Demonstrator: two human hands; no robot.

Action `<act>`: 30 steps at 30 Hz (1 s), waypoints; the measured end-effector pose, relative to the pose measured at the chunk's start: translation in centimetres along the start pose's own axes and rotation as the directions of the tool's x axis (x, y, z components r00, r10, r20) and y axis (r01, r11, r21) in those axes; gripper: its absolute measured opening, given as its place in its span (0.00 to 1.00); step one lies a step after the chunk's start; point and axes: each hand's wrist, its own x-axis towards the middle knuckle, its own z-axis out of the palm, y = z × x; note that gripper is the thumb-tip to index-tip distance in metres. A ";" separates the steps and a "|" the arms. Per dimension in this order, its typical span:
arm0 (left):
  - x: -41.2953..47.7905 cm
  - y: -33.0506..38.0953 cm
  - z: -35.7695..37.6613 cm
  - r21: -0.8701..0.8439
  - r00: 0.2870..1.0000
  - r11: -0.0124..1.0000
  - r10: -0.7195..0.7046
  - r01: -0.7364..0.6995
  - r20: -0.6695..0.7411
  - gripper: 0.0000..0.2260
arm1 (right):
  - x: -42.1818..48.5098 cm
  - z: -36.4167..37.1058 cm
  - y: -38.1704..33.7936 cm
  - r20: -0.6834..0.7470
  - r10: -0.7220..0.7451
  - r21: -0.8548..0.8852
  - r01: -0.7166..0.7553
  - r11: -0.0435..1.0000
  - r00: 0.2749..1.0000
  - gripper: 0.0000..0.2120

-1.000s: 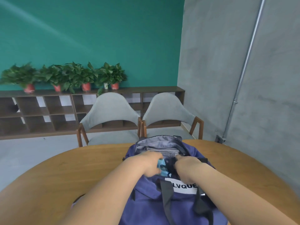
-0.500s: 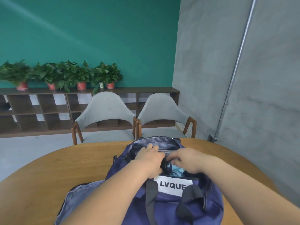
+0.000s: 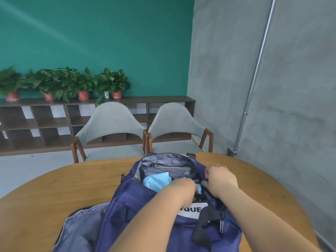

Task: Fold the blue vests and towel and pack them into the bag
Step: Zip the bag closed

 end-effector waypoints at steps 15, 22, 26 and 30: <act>3.4 -1.0 -2.1 -0.133 0.918 0.986 -0.147 0.105 -0.369 0.21 | 2.6 -1.5 -0.4 -0.101 -0.137 0.115 0.149 0.982 0.985 0.20; 5.8 0.6 -1.9 -0.196 0.908 0.962 -0.249 0.191 -0.336 0.19 | 3.7 -0.2 -0.9 -0.071 -0.064 -0.104 0.057 0.993 0.995 0.12; 6.6 0.8 -1.5 -0.166 0.866 0.961 -0.272 0.222 -0.420 0.16 | 4.2 0.0 -1.1 -0.106 -0.065 -0.219 0.041 0.975 0.992 0.11; 6.6 0.8 -1.4 -0.143 0.863 0.966 -0.255 0.213 -0.435 0.16 | 4.8 0.7 -1.2 -0.143 -0.136 -0.303 0.087 0.949 0.980 0.11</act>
